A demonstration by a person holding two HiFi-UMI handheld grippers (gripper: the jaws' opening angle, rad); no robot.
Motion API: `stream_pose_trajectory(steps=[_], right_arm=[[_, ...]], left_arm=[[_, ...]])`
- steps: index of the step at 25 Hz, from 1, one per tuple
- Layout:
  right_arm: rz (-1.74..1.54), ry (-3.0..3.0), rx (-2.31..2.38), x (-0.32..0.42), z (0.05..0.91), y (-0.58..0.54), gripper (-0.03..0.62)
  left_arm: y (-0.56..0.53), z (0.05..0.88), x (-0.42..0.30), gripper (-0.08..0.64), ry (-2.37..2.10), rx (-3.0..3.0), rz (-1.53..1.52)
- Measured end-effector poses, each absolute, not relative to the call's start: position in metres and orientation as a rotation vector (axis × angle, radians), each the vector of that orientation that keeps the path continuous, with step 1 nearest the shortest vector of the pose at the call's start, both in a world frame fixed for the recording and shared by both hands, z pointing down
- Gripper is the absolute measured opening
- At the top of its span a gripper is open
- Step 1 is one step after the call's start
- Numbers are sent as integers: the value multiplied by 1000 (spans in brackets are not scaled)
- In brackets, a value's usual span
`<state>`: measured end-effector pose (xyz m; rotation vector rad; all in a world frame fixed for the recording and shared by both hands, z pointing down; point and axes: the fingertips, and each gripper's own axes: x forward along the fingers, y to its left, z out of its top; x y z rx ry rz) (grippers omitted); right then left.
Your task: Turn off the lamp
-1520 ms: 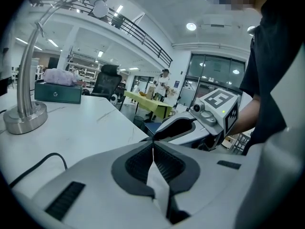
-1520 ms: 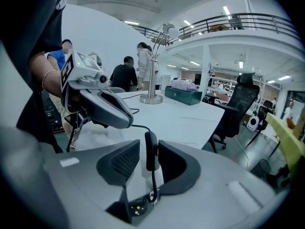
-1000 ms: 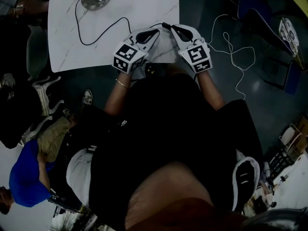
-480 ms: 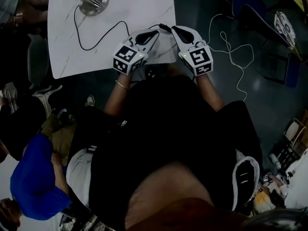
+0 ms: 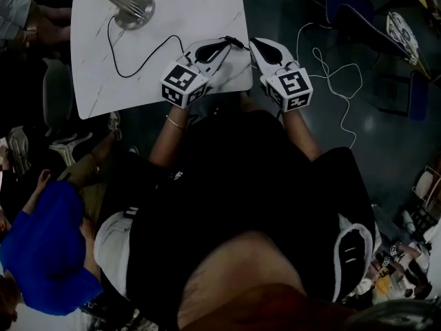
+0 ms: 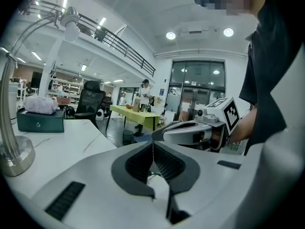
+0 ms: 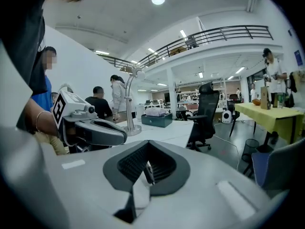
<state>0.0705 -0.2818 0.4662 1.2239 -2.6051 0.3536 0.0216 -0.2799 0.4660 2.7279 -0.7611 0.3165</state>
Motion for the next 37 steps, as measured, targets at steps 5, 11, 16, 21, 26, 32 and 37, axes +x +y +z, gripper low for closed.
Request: stream_pose_trajectory(steps=[5, 11, 16, 21, 26, 32, 37], right_arm=[[370, -2627, 1267, 74, 455, -279, 0], [361, -2668, 1310, 78, 437, -273, 0], [336, -2690, 1342, 79, 427, -270, 0], [321, -2695, 1365, 77, 420, -271, 0], [303, -2692, 1385, 80, 413, -269, 0], [292, -2687, 1404, 82, 410, -268, 0], [303, -2681, 1411, 85, 411, -267, 0]], left_arm=[[-278, 450, 26, 8, -745, 2755, 276], [-274, 435, 28, 8, -752, 2791, 275], [-271, 431, 25, 8, -744, 2799, 263], [-271, 429, 20, 8, -744, 2802, 263], [-270, 421, 23, 8, -734, 2826, 223], [-271, 422, 22, 8, -740, 2834, 239], [-268, 424, 24, 8, -732, 2823, 235]])
